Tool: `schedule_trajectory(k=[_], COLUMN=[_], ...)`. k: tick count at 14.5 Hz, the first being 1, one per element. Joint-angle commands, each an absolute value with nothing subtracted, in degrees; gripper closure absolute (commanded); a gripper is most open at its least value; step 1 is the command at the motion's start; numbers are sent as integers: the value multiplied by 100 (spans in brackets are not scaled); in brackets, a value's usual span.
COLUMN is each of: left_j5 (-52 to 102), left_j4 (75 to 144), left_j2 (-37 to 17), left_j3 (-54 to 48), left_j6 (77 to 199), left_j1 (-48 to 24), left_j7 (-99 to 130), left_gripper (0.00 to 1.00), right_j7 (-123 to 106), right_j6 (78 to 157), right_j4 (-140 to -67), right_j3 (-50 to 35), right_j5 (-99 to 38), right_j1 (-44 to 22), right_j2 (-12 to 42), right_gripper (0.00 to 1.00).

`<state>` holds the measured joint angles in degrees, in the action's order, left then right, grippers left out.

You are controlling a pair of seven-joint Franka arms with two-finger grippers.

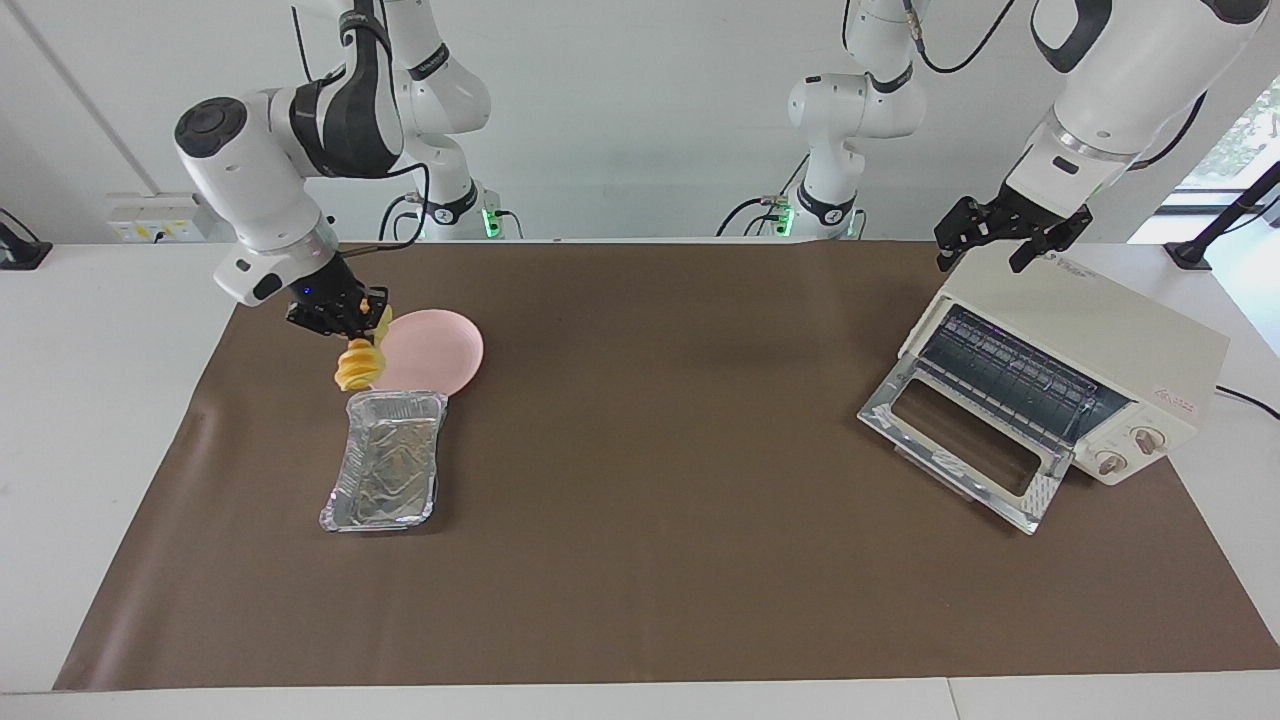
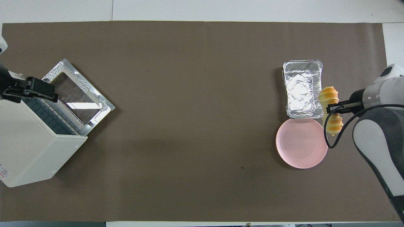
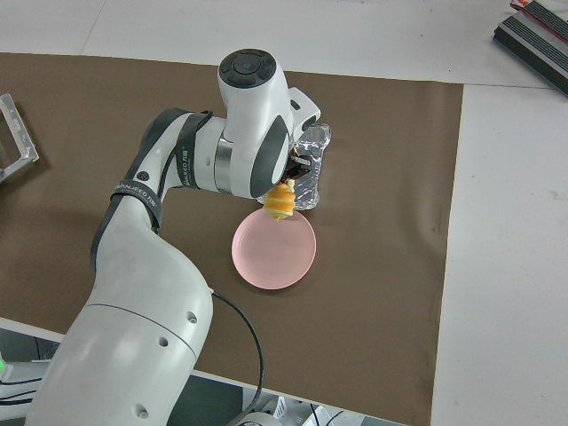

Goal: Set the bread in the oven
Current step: 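Lift the bread roll with the right gripper and place it in the foil tray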

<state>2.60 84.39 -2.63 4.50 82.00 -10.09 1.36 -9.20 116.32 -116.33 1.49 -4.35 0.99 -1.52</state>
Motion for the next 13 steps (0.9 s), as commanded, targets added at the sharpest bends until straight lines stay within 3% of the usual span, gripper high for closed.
schedule_trajectory(k=[1,5,11,12,13], left_j5=[193,193,193,193,193], left_j4=[8587,8587,8587,8587,8587], left_j2=[-123,-123,-123,-123,-123], left_j3=[448,448,448,448,448], left_j6=[8279,8279,8279,8279,8279], left_j1=[-1028,-1028,-1028,-1028,-1028], left_j7=[211,211,211,211,211], left_gripper=[0,0,0,0,0], right_j7=[-616,-404,-396,-404,-413], right_j6=[11794,12567,13007,13034,13043], right_j4=[-10847,-10723,-10810,-10828,-10863], right_j3=[105,88,70,70,70], right_j5=[-527,-527,-615,-607,-606], right_j1=[97,53,-87,-88,-88], right_j2=[701,1291,1801,1837,1854], right_gripper=[100,100,99,96,86])
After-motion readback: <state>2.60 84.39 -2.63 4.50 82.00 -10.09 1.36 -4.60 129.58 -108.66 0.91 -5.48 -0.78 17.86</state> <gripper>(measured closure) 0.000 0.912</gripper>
